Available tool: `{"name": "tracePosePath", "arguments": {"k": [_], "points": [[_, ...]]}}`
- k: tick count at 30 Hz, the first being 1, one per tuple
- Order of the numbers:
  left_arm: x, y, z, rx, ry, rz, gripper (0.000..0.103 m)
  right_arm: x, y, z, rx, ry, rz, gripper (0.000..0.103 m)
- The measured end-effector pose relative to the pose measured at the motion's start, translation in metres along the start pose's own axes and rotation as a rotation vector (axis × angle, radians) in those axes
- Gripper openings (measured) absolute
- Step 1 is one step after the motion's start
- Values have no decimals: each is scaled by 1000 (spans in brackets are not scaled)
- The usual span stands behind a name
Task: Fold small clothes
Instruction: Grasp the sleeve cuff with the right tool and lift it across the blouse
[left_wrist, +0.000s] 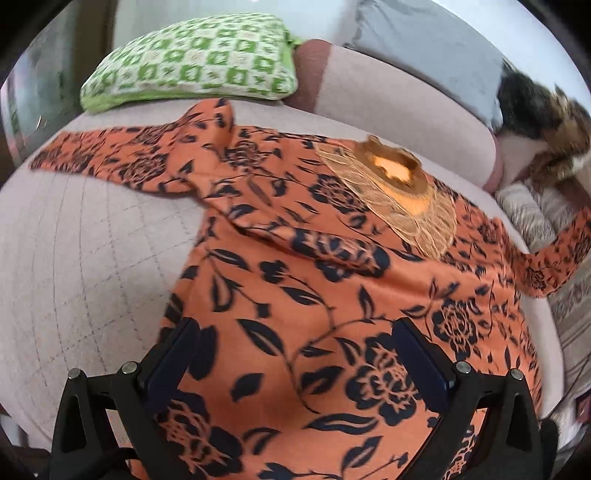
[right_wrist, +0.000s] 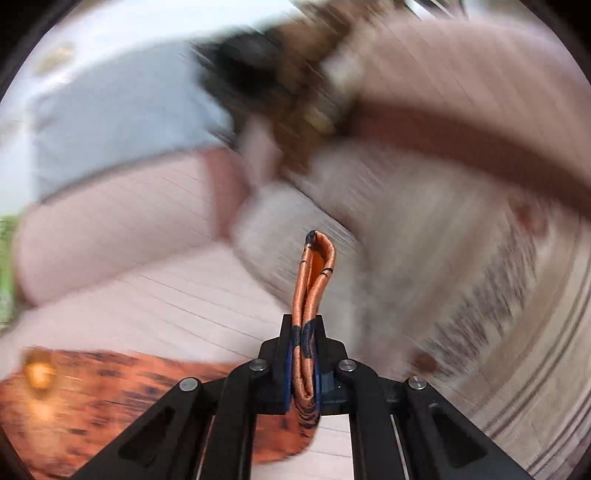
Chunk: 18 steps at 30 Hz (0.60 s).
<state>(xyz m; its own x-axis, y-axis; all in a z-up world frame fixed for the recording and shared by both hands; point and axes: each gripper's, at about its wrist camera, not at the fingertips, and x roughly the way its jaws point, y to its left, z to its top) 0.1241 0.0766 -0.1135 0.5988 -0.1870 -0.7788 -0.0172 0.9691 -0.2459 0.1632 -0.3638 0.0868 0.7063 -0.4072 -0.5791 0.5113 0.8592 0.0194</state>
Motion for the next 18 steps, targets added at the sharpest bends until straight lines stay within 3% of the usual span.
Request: {"name": "tracePosePath", "arguments": {"k": [4,8,12,13,16,17,18], "points": [[-5,17,1,-48,-30,-13,103,-68,110,27,-78,-109,233,8],[-11,26,3,-61,-63,-17,103,-103,218,12,-112,-132,436,8],[-14,37,6,-96,-76,-18,103,-102,316,-42,-140,-64,596,11],[-14,41,6,-108,-78,-20,103,-92,340,-64,-138,-21,657,12],[-13,47,6,-134,-79,-14,103,-51,394,-129,-211,150,732,17],[-12,47,7,-135,-76,-8,103,-30,413,-156,-274,244,735,36],[-11,47,6,-131,-73,-1,103,-15,417,-167,-290,292,732,80]]}}
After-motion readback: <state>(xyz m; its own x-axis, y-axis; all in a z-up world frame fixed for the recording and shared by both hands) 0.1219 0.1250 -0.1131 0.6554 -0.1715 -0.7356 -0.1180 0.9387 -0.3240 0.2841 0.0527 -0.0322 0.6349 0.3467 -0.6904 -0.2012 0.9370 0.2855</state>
